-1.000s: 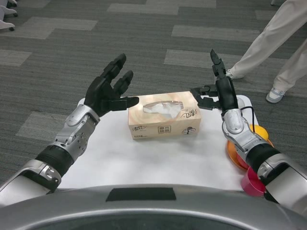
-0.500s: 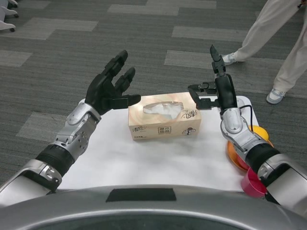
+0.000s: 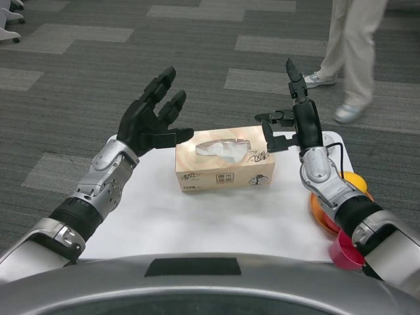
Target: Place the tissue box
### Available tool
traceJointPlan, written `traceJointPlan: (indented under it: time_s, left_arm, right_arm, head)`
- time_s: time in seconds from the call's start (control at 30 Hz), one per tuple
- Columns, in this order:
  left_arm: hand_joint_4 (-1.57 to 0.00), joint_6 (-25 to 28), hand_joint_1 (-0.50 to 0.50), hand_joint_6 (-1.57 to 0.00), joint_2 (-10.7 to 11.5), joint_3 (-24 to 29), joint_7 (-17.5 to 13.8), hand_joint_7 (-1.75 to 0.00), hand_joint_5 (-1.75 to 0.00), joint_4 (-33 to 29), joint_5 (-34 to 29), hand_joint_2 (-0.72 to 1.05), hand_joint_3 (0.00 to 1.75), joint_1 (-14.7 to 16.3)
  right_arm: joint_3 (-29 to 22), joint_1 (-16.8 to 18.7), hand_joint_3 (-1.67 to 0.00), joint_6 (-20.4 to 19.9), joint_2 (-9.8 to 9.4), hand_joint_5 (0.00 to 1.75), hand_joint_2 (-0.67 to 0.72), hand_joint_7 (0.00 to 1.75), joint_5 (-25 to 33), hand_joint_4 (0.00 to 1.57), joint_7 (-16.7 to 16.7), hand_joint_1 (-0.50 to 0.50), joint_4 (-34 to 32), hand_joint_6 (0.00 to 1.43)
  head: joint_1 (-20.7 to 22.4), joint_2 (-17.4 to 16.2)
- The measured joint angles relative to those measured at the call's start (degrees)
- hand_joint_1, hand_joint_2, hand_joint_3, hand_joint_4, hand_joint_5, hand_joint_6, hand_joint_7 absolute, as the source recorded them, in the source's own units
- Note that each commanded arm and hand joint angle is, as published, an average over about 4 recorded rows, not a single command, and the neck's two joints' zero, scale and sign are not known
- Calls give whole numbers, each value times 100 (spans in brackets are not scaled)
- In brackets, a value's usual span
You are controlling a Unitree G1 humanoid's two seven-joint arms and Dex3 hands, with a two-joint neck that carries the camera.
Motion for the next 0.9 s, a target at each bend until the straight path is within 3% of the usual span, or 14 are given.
traceJointPlan:
  time_s: [0.13,0.2,0.27,0.33,0.9]
  left_arm:
    - [0,0,50,0,0,18,0,0,0,-3,13,105,35,0]
    - [0,0,50,0,-1,29,0,0,0,-3,28,105,35,0]
    - [0,0,50,0,-1,35,0,0,0,-4,36,105,35,0]
    - [0,-1,50,0,-1,36,0,0,0,-4,38,105,35,0]
    - [0,-89,50,0,-2,98,1,0,0,-20,40,105,35,0]
  right_arm:
    - [17,0,-159,0,-1,0,9,7,20,118,-5,-42,-4,0]
    - [26,0,-159,0,-1,0,15,3,33,86,-6,-42,-7,0]
    - [32,0,-159,0,-1,0,15,0,40,33,-7,-41,-15,0]
    - [33,0,-159,0,-2,0,15,0,42,5,-10,-40,-22,0]
    - [106,0,-159,-102,-28,0,15,0,60,0,-168,-41,-68,0]
  head:
    - [1,11]
    - [3,6]
    - [0,7]
    - [-4,11]
    - [-19,27]
